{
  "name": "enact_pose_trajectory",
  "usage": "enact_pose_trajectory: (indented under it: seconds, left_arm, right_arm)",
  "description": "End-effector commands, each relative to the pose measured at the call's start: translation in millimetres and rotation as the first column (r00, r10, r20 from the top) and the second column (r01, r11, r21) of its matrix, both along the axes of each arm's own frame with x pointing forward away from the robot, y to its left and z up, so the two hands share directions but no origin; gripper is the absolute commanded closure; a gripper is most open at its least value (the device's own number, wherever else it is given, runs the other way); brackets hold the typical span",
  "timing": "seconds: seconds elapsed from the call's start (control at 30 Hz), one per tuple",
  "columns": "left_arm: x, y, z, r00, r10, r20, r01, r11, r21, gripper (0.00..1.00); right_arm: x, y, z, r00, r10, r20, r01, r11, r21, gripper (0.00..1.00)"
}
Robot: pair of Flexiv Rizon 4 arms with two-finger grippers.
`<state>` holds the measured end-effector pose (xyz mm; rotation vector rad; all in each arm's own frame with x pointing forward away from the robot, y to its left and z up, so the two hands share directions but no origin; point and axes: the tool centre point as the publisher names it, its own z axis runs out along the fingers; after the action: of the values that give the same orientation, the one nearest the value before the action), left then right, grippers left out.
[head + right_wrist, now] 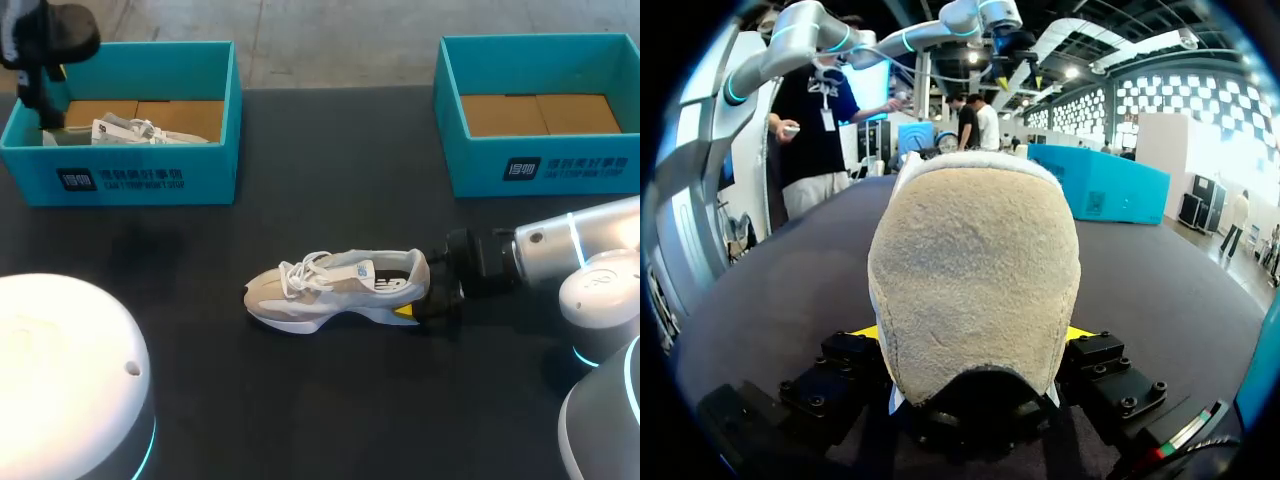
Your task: Take the shoe out of the shoebox, open the shoe tongue, remove and reinsert the insole, then place the shoe into the shoebox
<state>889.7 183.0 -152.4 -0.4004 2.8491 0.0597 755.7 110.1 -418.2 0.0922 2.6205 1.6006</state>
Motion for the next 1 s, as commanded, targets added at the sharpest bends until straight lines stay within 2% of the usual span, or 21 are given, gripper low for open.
enact_pose_trajectory:
  seconds: [0.03,0.27,0.43,0.6,1.0]
  left_arm:
    - [-26.3,-19.4,4.6,0.973,0.215,0.083,-0.219,0.975,0.03,0.0]
    - [-45.2,-46.0,-0.5,0.946,0.313,0.078,-0.316,0.949,0.019,0.0]
    - [-57.8,-66.3,-6.0,0.935,0.346,0.075,-0.34,0.937,-0.079,0.0]
    - [-68.6,-88.7,-13.1,0.909,0.412,0.065,-0.402,0.907,-0.128,0.0]
    - [-99.6,-134.9,-26.7,0.845,0.534,-0.035,-0.532,0.833,-0.152,0.0]
  right_arm:
    - [-0.8,1.4,-1.2,1.0,-0.001,0.001,0.001,1.0,-0.003,1.0]
    - [-0.8,1.4,-1.2,1.0,-0.001,0.001,0.001,1.0,-0.003,1.0]
    - [-0.8,1.4,-1.2,1.0,-0.001,0.001,0.001,1.0,-0.003,1.0]
    - [-0.8,1.4,-1.2,1.0,-0.001,0.001,0.001,1.0,-0.003,1.0]
    - [-0.8,1.4,-1.2,1.0,-0.001,0.001,0.001,1.0,-0.003,1.0]
